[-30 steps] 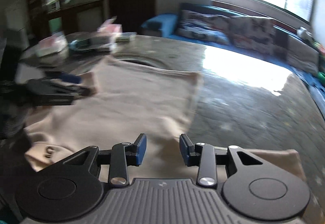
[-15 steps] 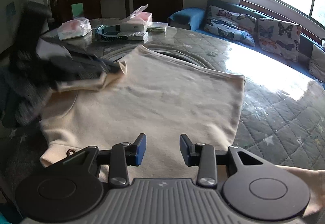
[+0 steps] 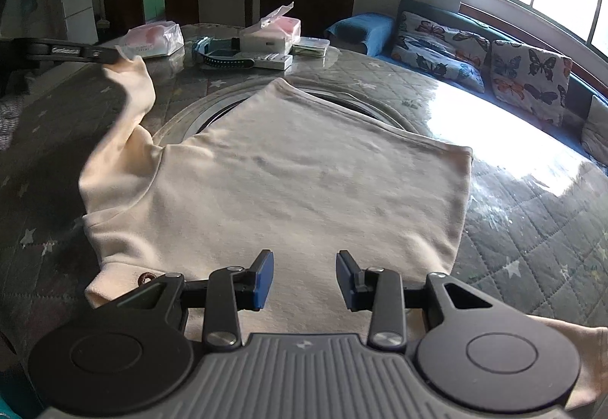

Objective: Fold clothes

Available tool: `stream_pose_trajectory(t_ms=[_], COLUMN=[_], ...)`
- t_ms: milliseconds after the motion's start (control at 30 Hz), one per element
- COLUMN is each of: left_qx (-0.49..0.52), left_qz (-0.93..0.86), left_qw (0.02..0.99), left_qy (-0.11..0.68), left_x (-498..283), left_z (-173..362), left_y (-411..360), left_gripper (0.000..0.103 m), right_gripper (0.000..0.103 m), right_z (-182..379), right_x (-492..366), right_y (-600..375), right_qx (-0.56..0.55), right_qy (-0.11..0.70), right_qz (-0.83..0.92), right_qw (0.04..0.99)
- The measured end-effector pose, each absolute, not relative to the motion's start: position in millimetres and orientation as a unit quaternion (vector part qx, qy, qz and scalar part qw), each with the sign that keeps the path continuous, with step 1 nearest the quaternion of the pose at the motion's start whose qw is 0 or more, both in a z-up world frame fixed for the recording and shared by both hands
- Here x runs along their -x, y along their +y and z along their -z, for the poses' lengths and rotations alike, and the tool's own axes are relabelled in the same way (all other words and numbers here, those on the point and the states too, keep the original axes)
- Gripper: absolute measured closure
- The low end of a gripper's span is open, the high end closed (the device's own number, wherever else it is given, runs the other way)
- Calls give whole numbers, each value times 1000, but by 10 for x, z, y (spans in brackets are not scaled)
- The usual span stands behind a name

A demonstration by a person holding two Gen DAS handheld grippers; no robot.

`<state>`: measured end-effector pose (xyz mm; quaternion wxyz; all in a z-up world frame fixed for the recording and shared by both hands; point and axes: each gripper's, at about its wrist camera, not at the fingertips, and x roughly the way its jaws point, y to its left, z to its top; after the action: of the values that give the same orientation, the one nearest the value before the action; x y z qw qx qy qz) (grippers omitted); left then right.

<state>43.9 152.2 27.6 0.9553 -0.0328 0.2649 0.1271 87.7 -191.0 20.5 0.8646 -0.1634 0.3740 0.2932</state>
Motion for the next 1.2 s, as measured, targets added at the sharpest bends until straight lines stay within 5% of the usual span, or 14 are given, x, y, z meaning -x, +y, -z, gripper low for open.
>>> stream_pose_trajectory(t_ms=[767,1200], left_qx=[7,56], left_qz=[-233,-44], left_qw=[912,938], left_qy=[338,338], left_x=[-36,-253], left_z=[280,79], left_y=[2219,1332], left_gripper=[95,95], right_gripper=[63,62], right_z=[-71,-55], right_x=[-900,-880], right_y=[-1827,-1813], right_qx=[190,186], right_qy=[397,396], right_qz=[-285,-296], right_qw=[852,849])
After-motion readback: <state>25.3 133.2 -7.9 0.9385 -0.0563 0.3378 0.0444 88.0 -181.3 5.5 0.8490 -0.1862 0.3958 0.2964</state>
